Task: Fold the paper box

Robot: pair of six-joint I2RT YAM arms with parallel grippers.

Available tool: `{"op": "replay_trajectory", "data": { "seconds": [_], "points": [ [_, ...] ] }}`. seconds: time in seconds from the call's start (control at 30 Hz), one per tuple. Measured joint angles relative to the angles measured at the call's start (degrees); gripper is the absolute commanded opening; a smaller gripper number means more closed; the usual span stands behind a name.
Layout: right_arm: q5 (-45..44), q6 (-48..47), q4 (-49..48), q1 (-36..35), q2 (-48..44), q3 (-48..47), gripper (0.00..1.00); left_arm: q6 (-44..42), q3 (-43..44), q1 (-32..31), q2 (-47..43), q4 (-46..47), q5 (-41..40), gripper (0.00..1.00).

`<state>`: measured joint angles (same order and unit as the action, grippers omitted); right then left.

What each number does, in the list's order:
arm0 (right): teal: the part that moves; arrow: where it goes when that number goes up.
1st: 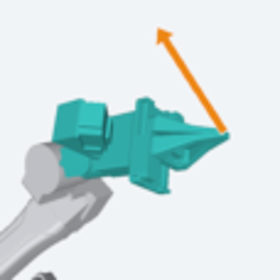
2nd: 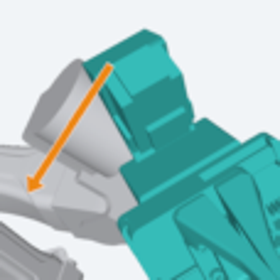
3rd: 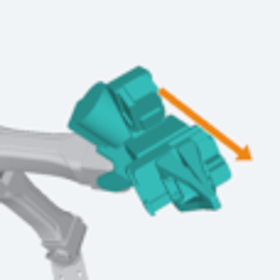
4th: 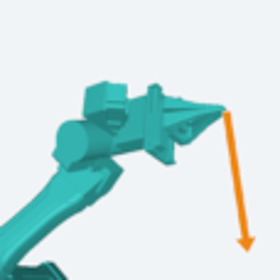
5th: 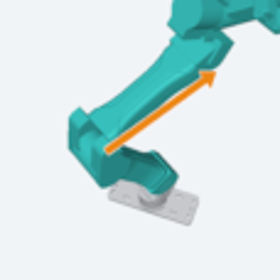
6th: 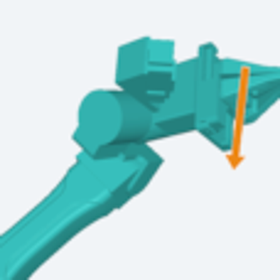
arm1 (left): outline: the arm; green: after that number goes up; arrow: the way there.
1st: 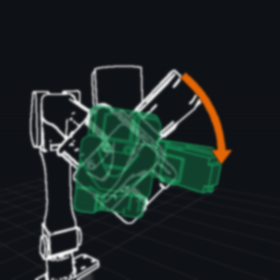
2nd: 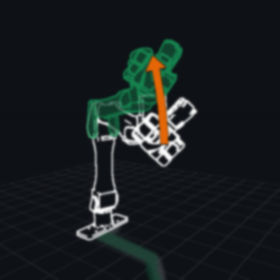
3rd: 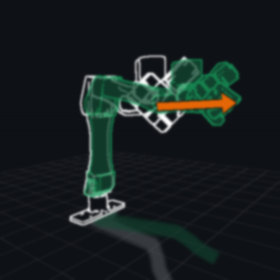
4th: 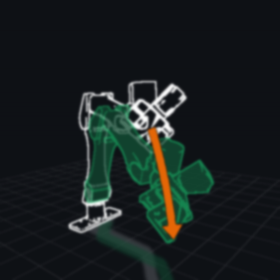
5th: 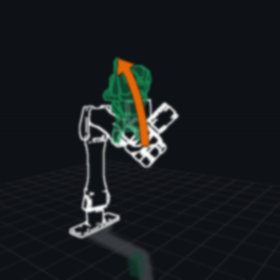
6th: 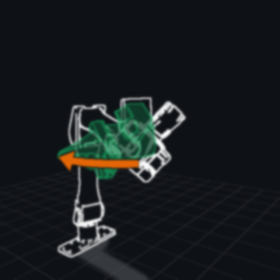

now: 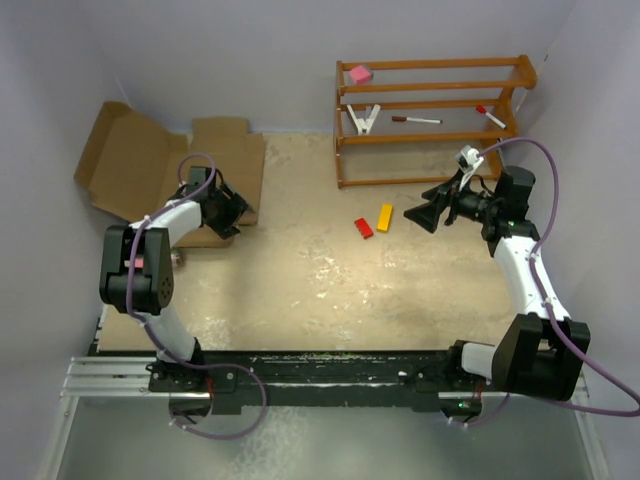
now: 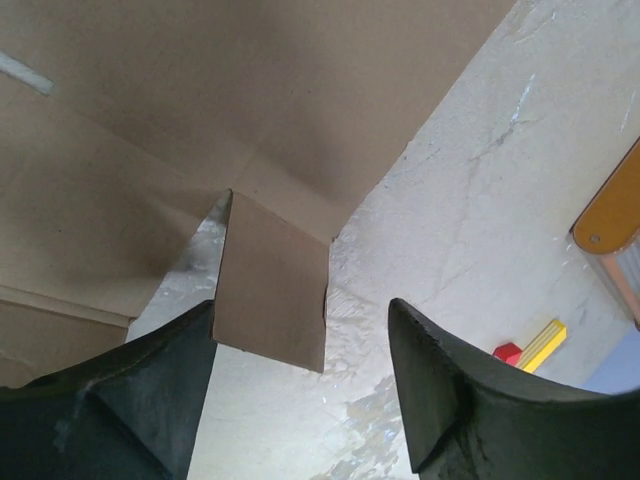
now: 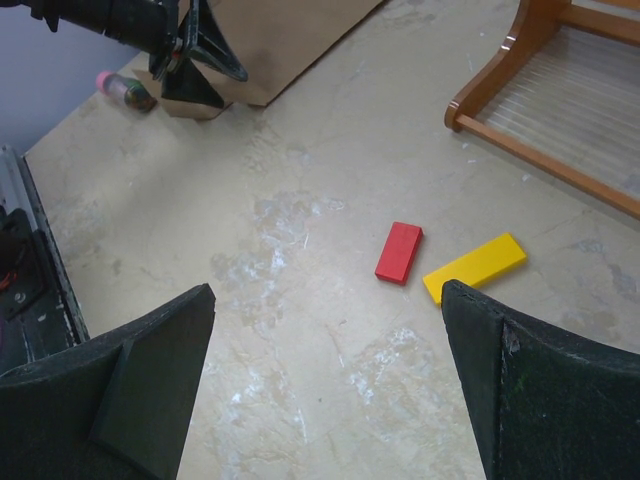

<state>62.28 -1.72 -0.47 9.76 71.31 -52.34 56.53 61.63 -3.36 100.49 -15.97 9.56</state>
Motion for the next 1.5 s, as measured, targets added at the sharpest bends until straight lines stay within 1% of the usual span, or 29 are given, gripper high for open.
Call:
{"op": "replay_trajectory", "data": {
  "seconds": [0.03,0.1,0.13,0.2,0.23,0.27,0.47,0.6,0.67,0.8,0.97,1.13,1.4,1.5],
  "points": [
    [0.0,0.0,0.1,0.0,0.0,-0.1,1.00,0.3,0.0,0.0,0.2,0.3,-0.2,0.66],
    [0.0,0.0,0.2,0.0,0.0,-0.2,1.00,1.0,0.0,0.0,0.7,0.7,-0.5,0.51],
    [0.0,0.0,0.2,0.0,0.0,-0.2,1.00,1.2,0.0,0.0,1.1,0.9,-0.7,0.42],
    [0.0,0.0,0.2,0.0,0.0,-0.2,1.00,1.5,0.0,0.0,1.7,1.0,-0.9,0.17],
    [0.0,0.0,0.2,0.0,0.0,-0.2,1.00,1.6,0.0,0.0,1.8,1.1,-1.0,0.07],
    [0.0,0.0,0.2,0.0,0.0,-0.2,1.00,1.8,-0.1,0.0,1.8,1.2,-1.0,0.05],
    [0.0,0.0,0.2,0.0,0.0,-0.2,1.00,2.4,-0.7,-0.1,1.6,1.6,-1.0,0.05],
    [-0.1,0.0,0.2,0.0,0.0,-0.2,1.00,-0.3,-2.1,-1.6,-1.4,0.3,-1.5,0.05],
    [-0.1,0.0,0.2,0.0,0.0,-0.2,1.00,-2.5,-2.9,-4.4,-5.0,-1.9,-3.0,0.05],
    [-0.1,-0.1,0.2,0.0,0.0,-0.2,1.00,-6.0,-5.1,-12.9,-15.8,-4.9,-5.6,0.05],
    [-0.1,-0.3,0.3,0.0,0.0,-0.2,1.00,-7.7,-10.9,-18.4,-26.8,-7.4,-5.9,0.05],
    [-0.2,-0.5,0.4,0.0,0.1,-0.2,1.00,-8.2,-15.1,-23.2,-30.2,-12.2,-6.4,0.05],
    [-1.3,-0.9,0.6,0.0,1.9,-0.2,1.00,-8.3,-17.1,-31.4,-34.4,-18.5,-6.3,0.05],
    [-1.2,-1.1,0.6,0.0,2.6,-0.2,1.00,-8.3,-18.4,-33.4,-36.0,-19.3,-5.9,0.05]
  ]
}}
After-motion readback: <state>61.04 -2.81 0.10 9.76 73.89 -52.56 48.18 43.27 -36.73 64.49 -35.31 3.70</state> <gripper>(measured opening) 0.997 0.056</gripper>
